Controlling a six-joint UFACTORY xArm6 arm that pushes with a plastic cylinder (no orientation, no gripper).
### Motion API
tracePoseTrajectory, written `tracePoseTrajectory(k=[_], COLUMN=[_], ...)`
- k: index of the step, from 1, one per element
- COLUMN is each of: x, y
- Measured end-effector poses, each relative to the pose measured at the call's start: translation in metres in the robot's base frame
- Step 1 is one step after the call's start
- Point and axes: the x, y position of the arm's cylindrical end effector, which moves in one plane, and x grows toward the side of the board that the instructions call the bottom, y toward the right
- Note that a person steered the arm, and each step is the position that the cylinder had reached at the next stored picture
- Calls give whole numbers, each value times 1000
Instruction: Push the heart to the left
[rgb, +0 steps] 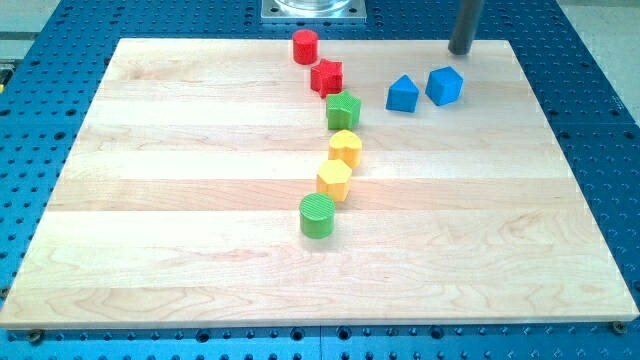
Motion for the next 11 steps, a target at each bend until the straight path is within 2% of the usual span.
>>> tracePoseTrajectory(k=[2,3,4,5,6,8,9,10,11], x=[-9,15,20,41,103,154,227,239,212], y=[69,111,114,106,96,0,-55,-139,-177])
